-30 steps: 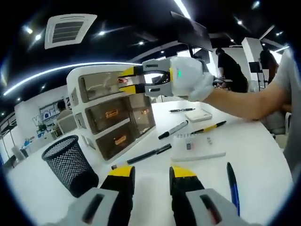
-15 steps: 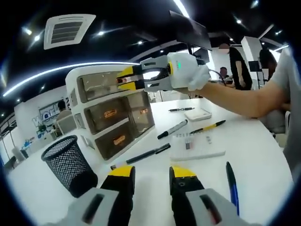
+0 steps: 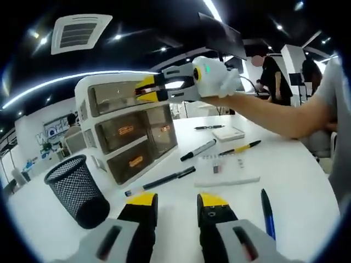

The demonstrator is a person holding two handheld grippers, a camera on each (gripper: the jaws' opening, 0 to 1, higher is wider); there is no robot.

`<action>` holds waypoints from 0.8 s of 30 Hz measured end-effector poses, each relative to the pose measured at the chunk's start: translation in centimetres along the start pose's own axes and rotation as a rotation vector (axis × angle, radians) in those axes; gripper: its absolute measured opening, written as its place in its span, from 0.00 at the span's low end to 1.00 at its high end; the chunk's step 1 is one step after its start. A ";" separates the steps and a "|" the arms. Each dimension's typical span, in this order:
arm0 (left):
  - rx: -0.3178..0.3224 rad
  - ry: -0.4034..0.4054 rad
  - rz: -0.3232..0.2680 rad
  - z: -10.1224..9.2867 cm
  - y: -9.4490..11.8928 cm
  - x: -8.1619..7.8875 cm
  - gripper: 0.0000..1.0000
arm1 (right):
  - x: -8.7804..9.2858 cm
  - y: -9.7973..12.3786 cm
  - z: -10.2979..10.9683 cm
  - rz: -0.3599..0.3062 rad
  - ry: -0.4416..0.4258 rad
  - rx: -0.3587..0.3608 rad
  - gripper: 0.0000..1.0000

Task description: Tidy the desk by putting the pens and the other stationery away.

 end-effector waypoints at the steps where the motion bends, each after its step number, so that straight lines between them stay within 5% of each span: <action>1: 0.000 -0.007 0.004 -0.2 0.0 0.0 0.29 | 0.0 0.0 0.0 0.004 0.004 0.002 0.09; 24: 0.007 0.034 -0.010 -0.4 -0.1 0.2 0.25 | 0.2 -0.1 -0.2 0.082 -0.059 0.049 0.05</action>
Point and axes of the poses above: the point that each gripper's makers call its tool centre point, and the gripper's own axes: y roughly backward along the fingers, z roughly to its left, x roughly out of its underside, the point moved 2 cm from there along y, roughly backward along the fingers, and after that the axes turned 9 degrees about z, right-handed, at the moved point
